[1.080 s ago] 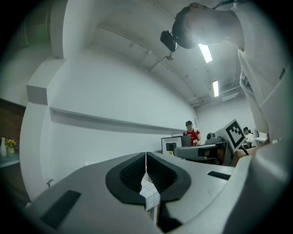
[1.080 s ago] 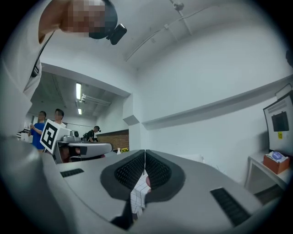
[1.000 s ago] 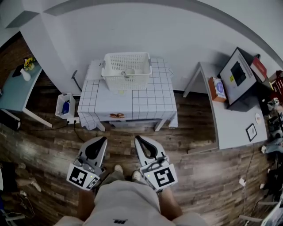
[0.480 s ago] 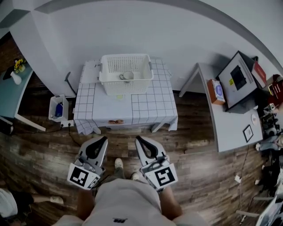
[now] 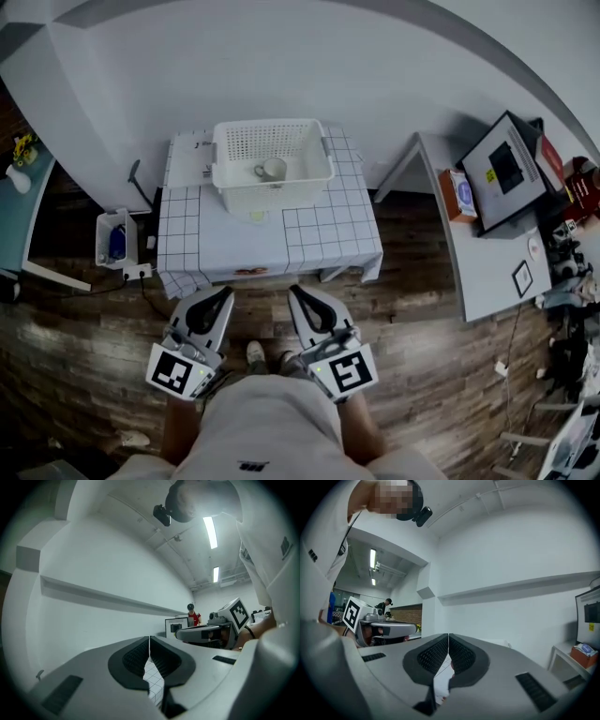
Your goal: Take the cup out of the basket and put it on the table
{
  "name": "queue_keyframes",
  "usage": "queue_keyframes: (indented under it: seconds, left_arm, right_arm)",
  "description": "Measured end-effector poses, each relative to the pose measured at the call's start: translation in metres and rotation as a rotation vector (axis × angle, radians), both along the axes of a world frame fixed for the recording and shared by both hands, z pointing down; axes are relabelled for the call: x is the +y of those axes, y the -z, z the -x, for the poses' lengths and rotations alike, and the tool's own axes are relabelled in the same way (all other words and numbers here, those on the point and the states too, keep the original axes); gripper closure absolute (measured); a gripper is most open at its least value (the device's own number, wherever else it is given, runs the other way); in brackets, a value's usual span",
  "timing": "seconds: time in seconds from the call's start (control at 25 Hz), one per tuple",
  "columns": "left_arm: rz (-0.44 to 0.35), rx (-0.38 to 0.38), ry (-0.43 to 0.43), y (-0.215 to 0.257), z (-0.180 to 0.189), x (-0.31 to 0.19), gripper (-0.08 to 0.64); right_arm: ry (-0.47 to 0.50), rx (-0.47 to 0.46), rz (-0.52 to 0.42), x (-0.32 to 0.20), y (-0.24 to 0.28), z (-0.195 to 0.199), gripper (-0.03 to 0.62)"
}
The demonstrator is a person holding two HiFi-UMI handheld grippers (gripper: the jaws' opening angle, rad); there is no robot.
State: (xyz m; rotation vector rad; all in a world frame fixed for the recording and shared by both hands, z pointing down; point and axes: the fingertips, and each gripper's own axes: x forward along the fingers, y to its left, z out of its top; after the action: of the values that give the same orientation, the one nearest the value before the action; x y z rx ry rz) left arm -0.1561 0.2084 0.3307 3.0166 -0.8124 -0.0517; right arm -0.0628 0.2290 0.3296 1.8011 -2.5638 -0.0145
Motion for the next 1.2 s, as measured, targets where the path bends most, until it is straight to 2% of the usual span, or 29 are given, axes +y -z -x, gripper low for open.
queue_keyframes:
  seconds: [0.24,0.44,0.84,1.2]
  left_arm:
    - [0.012,-0.007,-0.007,-0.004,-0.008,-0.033,0.545]
    - [0.015,-0.014,0.013,-0.009,-0.026,-0.066,0.545]
    - [0.023,-0.053,0.037,-0.013,-0.080,-0.128,0.545]
    - [0.052,-0.067,0.077,-0.018,-0.093,-0.167,0.545]
  right_arm:
    - [-0.003,-0.002,0.020,-0.031,-0.005,-0.011,0.577]
    - [0.034,0.001,0.026,-0.066,-0.012,-0.030,0.577]
    - [0.098,-0.035,0.022,-0.137,-0.010,-0.076,0.577]
    - [0.117,-0.043,0.033,-0.179,-0.016,-0.101,0.577]
